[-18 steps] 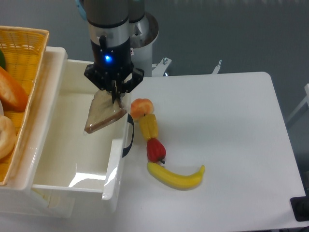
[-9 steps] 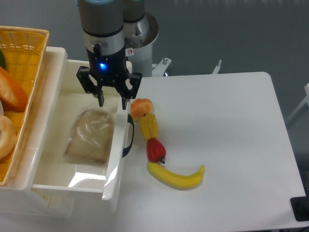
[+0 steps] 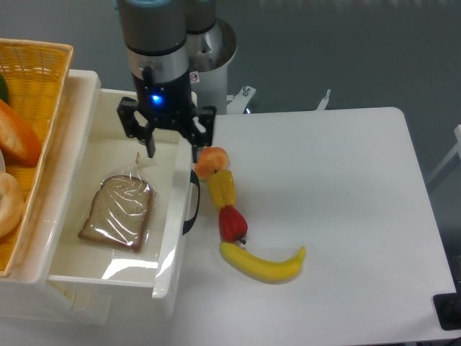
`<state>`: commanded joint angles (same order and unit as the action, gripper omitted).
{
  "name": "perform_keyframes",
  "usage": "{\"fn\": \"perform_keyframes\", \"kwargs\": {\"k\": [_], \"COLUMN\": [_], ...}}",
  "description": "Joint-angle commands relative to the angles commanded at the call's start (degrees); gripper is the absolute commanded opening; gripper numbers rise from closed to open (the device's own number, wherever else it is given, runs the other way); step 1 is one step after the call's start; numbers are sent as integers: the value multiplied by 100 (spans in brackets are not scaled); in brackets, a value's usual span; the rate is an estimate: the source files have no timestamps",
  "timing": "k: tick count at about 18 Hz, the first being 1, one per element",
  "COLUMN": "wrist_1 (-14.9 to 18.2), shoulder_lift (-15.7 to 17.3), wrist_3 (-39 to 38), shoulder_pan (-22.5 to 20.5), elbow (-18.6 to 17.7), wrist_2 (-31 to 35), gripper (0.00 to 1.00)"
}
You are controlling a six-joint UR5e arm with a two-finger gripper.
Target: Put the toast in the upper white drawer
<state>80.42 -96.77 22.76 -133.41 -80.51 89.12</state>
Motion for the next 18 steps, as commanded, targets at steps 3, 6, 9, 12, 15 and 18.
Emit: {"fn": "perform_keyframes", "kwargs": {"k": [3, 6, 9, 12, 15, 18], "wrist_1": [-141, -359, -466, -466, -484, -510], "shoulder_lift": [-114, -141, -167, -334, -404, -544], "wrist_3": [105, 289, 1015, 2186, 2530, 2610], "shoulder_pan": [-185, -650, -967, -1196, -1345, -1530], "elbow": [0, 0, -44, -149, -237, -272], "wrist_2": [18, 9, 18, 131, 351, 369], "gripper": [100, 100, 100, 100, 100, 100]}}
